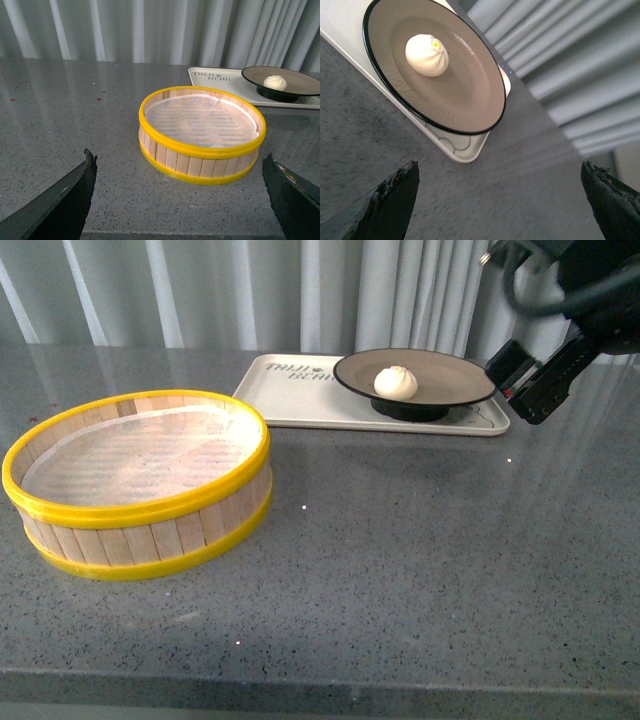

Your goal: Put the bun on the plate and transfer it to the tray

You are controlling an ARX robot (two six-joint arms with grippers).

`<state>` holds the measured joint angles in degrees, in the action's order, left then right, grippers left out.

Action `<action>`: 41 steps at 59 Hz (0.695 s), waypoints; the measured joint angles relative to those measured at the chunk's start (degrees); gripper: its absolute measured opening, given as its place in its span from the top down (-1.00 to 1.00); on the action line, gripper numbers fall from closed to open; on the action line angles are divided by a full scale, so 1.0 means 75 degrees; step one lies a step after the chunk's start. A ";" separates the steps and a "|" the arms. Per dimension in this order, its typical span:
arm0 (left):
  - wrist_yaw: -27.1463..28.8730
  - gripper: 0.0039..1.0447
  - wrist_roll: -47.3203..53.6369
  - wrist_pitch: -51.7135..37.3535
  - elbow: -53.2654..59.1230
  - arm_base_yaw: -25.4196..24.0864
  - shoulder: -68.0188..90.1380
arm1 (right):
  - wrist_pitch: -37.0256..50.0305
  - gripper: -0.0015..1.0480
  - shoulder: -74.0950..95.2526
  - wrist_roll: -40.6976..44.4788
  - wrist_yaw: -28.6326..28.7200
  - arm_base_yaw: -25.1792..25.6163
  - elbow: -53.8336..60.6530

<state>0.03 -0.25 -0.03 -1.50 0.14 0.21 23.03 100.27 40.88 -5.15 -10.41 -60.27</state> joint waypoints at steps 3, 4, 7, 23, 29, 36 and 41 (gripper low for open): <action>0.0003 -0.88 0.0000 0.0000 0.0000 0.0000 0.0000 | -0.0504 -0.84 -0.0557 -0.1376 -0.0058 0.0029 0.0245; 0.0003 -0.88 0.0000 0.0000 0.0000 0.0000 0.0000 | -0.0551 -0.84 -0.0673 -0.1664 -0.0064 0.0035 0.0297; 0.0000 -0.88 0.0000 0.0000 0.0000 0.0000 0.0000 | -0.0568 -0.84 -0.0833 -0.2477 -0.0082 0.0050 0.0321; 0.0003 -0.88 0.0000 0.0000 0.0000 0.0000 0.0000 | 0.3075 -0.30 -0.1157 -0.4855 -0.0388 0.0213 0.2326; 0.0000 -0.88 0.0000 0.0000 0.0000 0.0000 0.0000 | 0.3876 0.18 -0.2101 -0.5225 -0.0221 0.0455 0.3643; 0.0000 -0.88 0.0000 0.0000 0.0000 0.0000 0.0000 | 0.4095 0.65 -0.2789 -0.5313 -0.0073 0.0644 0.4695; 0.0000 -0.88 0.0000 0.0000 0.0000 0.0000 0.0000 | 0.4147 0.92 -0.3147 -0.5319 0.0044 0.0705 0.5173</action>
<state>0.03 -0.25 -0.03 -1.50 0.14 0.21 54.13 76.66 0.99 -4.82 -5.13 -21.47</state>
